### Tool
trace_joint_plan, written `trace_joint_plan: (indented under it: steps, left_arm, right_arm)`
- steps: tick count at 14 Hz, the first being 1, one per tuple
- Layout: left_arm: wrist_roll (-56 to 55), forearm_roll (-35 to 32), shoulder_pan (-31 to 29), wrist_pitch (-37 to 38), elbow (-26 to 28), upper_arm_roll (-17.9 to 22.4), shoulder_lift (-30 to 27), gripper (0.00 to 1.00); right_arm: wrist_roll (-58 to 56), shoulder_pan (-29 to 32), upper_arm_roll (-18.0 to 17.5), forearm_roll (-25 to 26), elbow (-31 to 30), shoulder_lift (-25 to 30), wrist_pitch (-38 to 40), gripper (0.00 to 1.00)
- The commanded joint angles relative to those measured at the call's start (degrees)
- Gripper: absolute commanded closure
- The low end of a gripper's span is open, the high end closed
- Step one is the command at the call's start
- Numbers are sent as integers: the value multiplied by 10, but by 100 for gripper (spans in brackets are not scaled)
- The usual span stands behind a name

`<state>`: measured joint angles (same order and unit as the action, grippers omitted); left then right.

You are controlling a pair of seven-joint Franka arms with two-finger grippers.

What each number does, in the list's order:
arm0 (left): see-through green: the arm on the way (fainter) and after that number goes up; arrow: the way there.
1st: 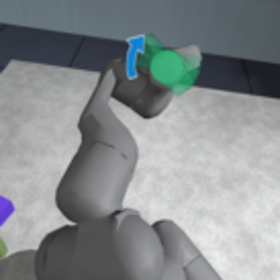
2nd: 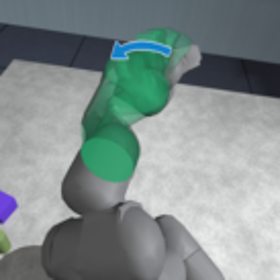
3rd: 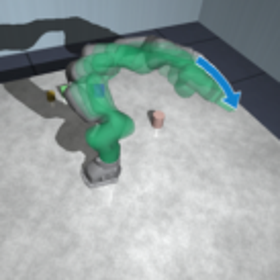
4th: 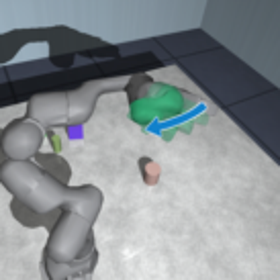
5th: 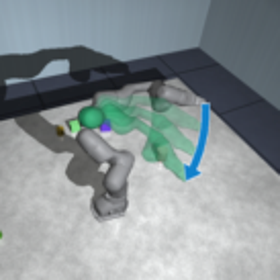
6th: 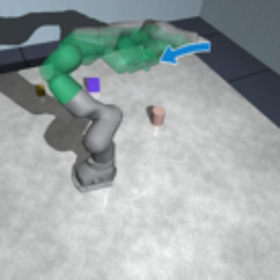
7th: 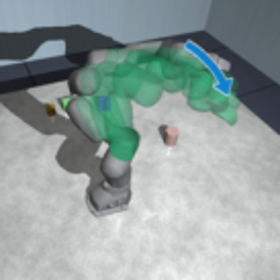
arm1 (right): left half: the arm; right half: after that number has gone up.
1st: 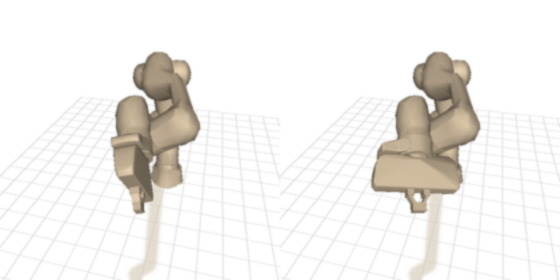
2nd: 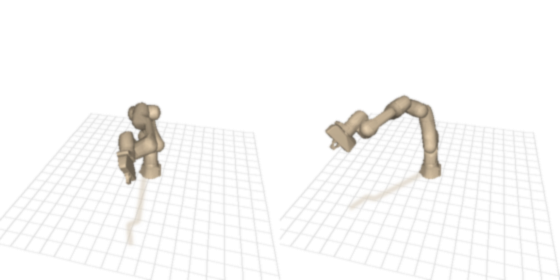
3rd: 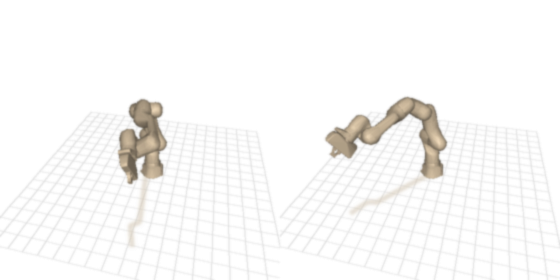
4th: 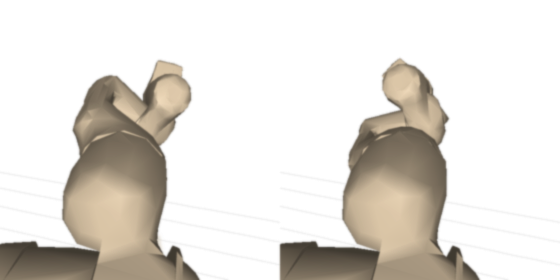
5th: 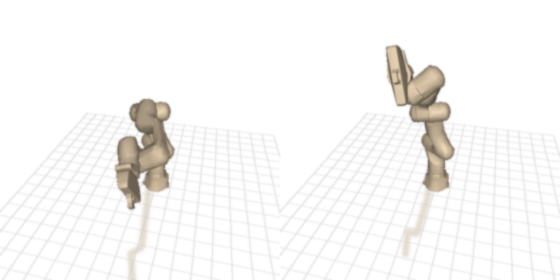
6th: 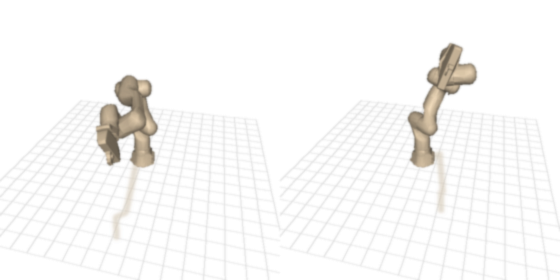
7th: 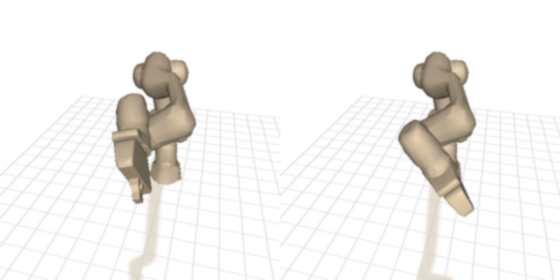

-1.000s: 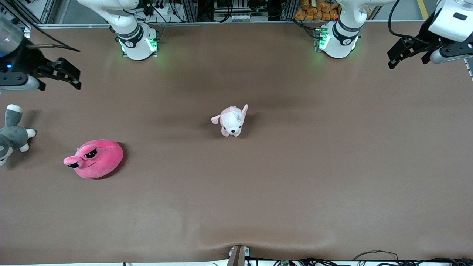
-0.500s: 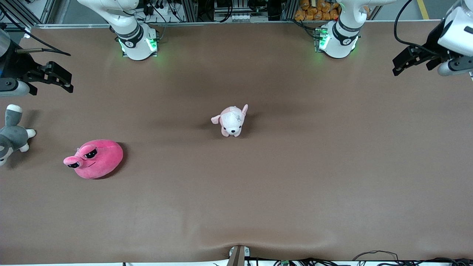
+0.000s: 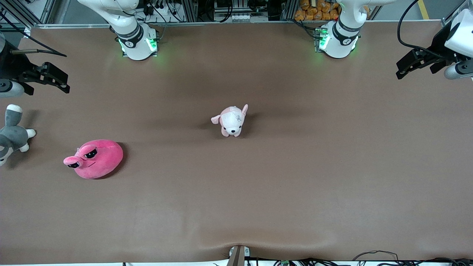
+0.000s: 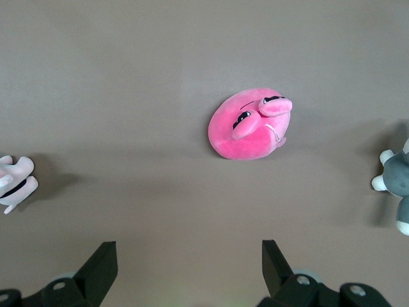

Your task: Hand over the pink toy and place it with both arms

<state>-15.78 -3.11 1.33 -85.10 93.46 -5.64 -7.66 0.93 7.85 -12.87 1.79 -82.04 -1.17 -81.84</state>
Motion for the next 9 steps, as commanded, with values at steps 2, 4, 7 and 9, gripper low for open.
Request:
trace_joint_plan:
  steps: [2, 4, 7, 9]
  left_arm:
    - [8, 6, 0, 17, -22, -3, 12, 0]
    - [11, 6, -3, 17, -21, 1, 12, 0]
    - [11, 6, -2, 17, -20, 1, 12, 0]
    - [15, 6, -4, 18, -20, 2, 12, 0]
  right_arm:
    - [-7, 8, -6, -4, 14, -6, 9, 0]
    - [-7, 9, -6, -4, 14, -6, 9, 0]
    - [-6, 9, -6, -4, 13, -6, 10, 0]
    - [-5, 8, -6, -4, 14, -6, 10, 0]
